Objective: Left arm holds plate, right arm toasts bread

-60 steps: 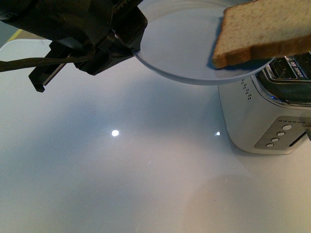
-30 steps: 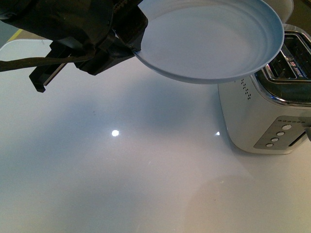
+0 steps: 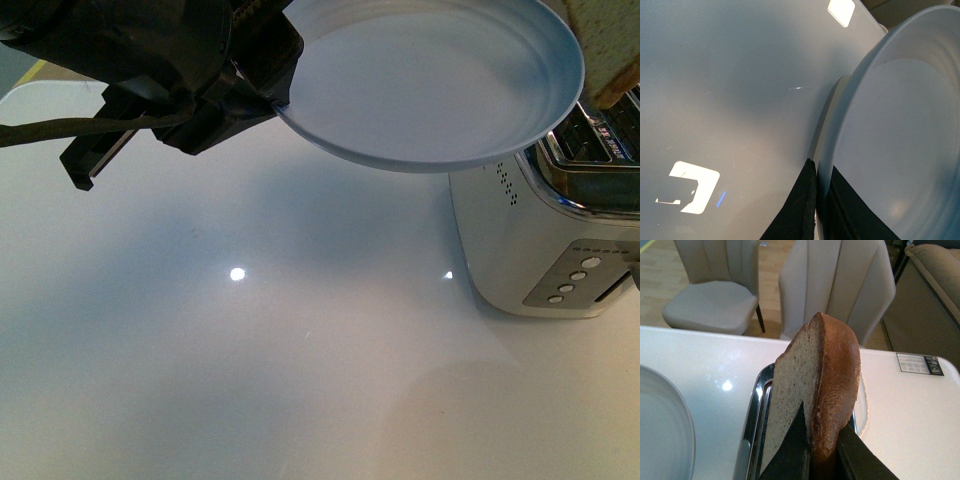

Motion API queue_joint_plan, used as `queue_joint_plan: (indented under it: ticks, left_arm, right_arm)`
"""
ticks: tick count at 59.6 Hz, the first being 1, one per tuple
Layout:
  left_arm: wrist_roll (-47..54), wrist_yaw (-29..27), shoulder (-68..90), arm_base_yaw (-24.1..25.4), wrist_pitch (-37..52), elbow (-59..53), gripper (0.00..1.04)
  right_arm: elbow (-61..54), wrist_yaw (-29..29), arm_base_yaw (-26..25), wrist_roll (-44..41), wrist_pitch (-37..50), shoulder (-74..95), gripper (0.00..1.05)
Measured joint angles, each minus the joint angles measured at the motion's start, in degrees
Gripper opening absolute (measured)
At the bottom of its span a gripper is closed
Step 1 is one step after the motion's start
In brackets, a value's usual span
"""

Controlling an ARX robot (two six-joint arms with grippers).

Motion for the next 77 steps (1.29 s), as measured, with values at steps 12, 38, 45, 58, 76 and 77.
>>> queue_joint_plan:
  ticks: [12, 38, 45, 58, 76, 77]
  left_arm:
    - [0.00, 0.02, 0.00, 0.00, 0.00, 0.00, 0.03]
    - [-0.13, 0.26, 0.00, 0.00, 0.00, 0.00, 0.03]
    - [-0.33, 0.26, 0.00, 0.00, 0.00, 0.00, 0.03]
    - [-0.37, 0.42, 0.04, 0.00, 0.00, 0.00, 0.03]
    - [-0.37, 0.44, 0.09, 0.00, 0.00, 0.00, 0.03]
    - [-0.39, 0.44, 0.09, 0.00, 0.00, 0.00, 0.03]
  right_arm:
    - [0.59, 0.37, 0.90, -1.31, 0.33, 4.22, 0.03]
    - [2.82, 1.25, 0.52, -3.63, 0.66, 9.22, 0.03]
    - [2.82, 1.95, 0.17, -3.89, 0.66, 9.70, 0.03]
    - [2.82, 2.45, -0.20, -4.28, 0.66, 10.95, 0.03]
    - [2.82, 1.81, -0.33, -4.87, -1.16, 12.50, 0.03]
    - [2.82, 1.55, -0.26, -4.87, -1.36, 12.59, 0.03]
